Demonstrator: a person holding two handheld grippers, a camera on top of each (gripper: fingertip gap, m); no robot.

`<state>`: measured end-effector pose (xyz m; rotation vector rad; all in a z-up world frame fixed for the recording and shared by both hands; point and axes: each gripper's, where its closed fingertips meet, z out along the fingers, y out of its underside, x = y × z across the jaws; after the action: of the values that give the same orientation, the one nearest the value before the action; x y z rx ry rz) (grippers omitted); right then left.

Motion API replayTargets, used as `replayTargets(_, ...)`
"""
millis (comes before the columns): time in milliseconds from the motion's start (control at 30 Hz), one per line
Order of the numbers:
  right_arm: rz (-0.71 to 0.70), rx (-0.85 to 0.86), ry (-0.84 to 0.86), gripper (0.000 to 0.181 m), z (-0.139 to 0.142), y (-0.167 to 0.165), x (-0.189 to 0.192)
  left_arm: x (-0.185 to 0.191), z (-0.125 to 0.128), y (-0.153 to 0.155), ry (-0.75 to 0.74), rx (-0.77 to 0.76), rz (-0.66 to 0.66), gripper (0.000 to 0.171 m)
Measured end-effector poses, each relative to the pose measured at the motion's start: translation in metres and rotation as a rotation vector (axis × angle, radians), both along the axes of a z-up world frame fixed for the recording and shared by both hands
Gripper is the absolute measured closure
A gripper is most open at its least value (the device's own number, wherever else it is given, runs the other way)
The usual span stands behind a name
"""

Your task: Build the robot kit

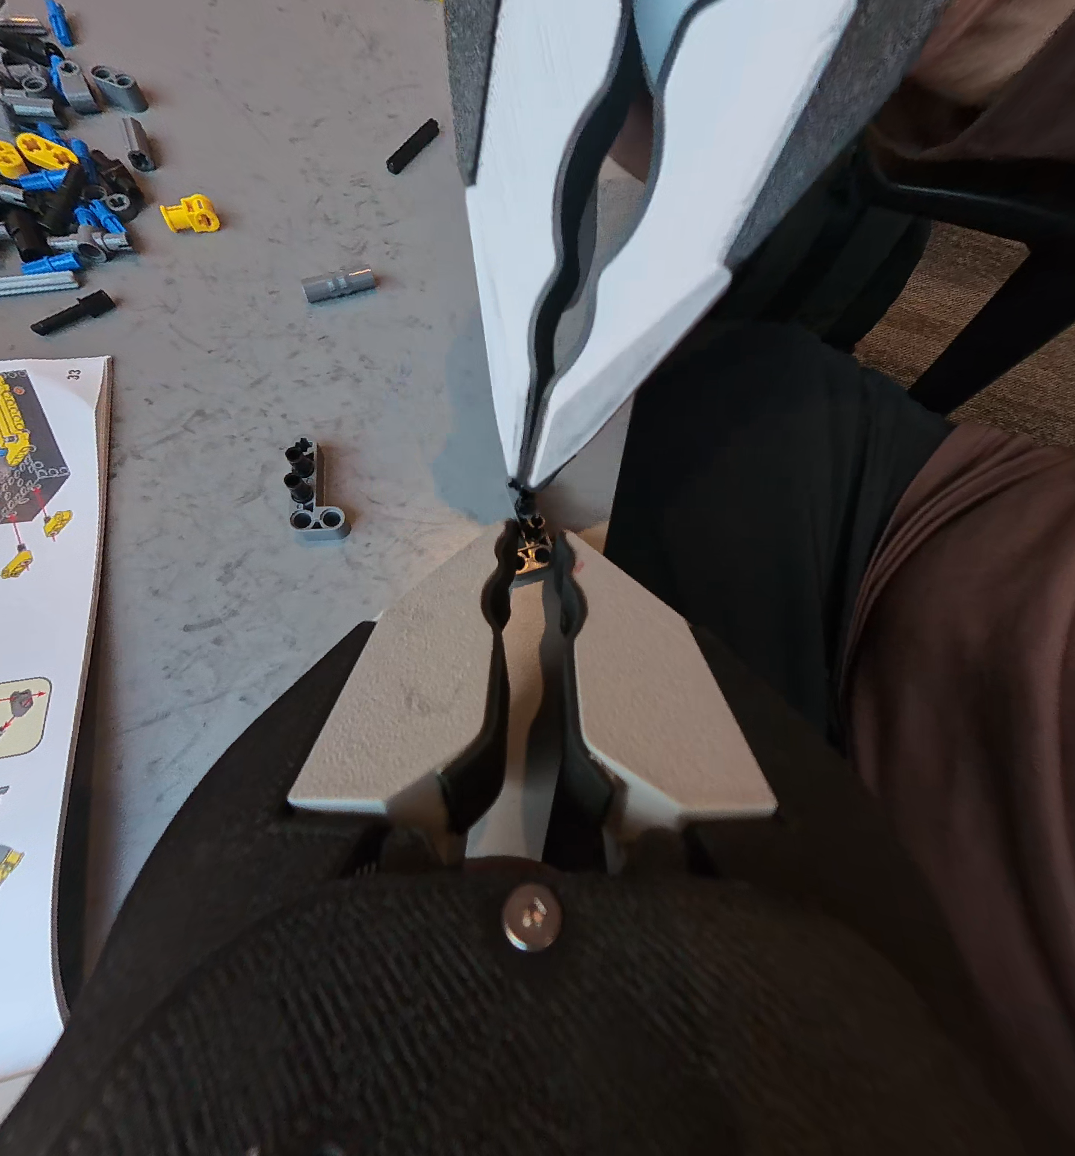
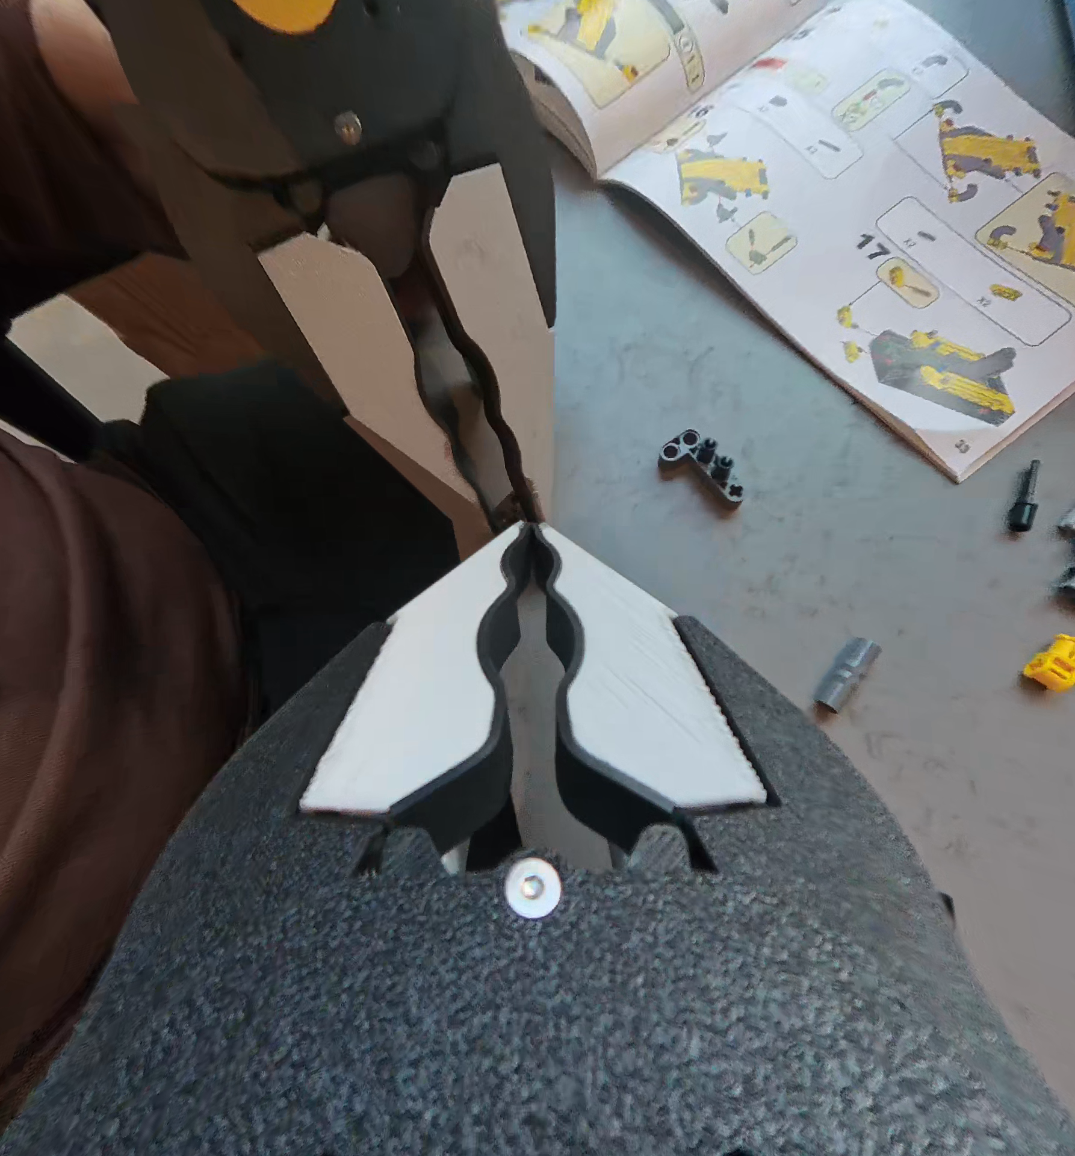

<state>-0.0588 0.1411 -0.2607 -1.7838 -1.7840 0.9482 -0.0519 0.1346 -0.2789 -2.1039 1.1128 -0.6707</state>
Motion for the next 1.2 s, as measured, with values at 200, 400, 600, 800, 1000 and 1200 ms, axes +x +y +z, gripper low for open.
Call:
replayTargets(200, -0.012, -0.002, -0.068, 0.181, -0.004, -0.001, -0.001, 0.0, 0.0, 0.0, 0.003, 0.001, 0.002, 0.164)
replayTargets(400, -0.009, -0.109, -0.173, 0.181, -0.007, -0.002, -0.001, 0.0, 0.0, 0.0, 0.003, 0.001, 0.002, 0.164)
replayTargets(600, -0.048, -0.133, -0.119, 0.181, -0.006, 0.0, -0.003, -0.002, 0.0, 0.001, 0.002, 0.0, 0.013, 0.164)
replayTargets(800, -0.152, -0.259, 0.137, 0.16, 0.009, 0.011, 0.012, -0.002, 0.0, 0.004, 0.01, 0.022, 0.033, 0.164)
replayTargets(1000, -0.136, -0.063, 0.168, 0.157, 0.017, 0.019, 0.005, -0.002, 0.001, 0.004, 0.003, 0.013, 0.032, 0.164)
replayTargets(1200, -0.227, 0.076, 0.196, 0.164, 0.014, 0.038, 0.002, -0.002, 0.001, 0.004, 0.007, 0.021, 0.033, 0.163)
